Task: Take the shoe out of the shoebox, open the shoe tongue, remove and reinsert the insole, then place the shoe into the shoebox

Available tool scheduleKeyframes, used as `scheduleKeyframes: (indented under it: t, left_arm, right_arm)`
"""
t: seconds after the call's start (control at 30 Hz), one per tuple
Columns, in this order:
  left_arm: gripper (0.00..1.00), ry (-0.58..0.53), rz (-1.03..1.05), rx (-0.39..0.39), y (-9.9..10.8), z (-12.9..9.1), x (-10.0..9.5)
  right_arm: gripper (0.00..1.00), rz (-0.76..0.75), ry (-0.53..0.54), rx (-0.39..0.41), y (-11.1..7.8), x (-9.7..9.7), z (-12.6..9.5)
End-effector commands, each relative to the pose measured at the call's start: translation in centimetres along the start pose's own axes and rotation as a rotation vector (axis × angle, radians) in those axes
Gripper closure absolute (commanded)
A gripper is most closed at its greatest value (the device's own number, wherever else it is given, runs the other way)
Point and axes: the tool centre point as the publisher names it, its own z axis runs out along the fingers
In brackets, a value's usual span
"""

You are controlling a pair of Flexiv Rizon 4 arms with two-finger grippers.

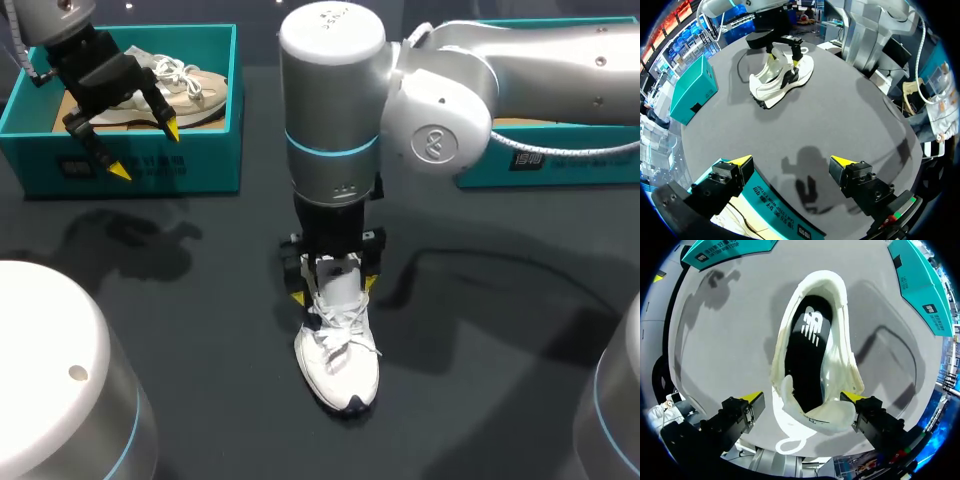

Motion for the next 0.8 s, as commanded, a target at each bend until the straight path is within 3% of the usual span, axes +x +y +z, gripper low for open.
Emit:
scheduleKeyframes:
  t: [0.03, 0.6, 0.7, 0.77, 0.8]
  left_arm:
    - [0.0, 0.0, 0.0, -0.003, 0.0, 0.0, 0.1]
    - [0.0, 0.0, 0.0, -0.003, 0.0, 0.0, 0.1]
    - [0.0, 0.0, 0.0, -0.003, 0.0, 0.0, 0.1]
    - [0.0, 0.0, 0.0, -0.003, 0.0, 0.0, 0.1]
    - [0.0, 0.0, 0.0, -0.003, 0.0, 0.0, 0.1]
  right_arm:
    - [0.0, -0.003, 0.018, -0.024, -1.1, -0.1, -0.2]
    - [0.0, 0.117, 0.016, -0.013, -8.5, 0.1, -1.7]
    - [0.12, 0.128, 0.016, -0.006, -9.4, 0.3, -2.0]
    - [0.26, 0.131, 0.015, -0.005, -9.7, 0.5, -2.2]
    - [0.38, 0.132, 0.014, -0.006, -9.8, 0.5, -2.3]
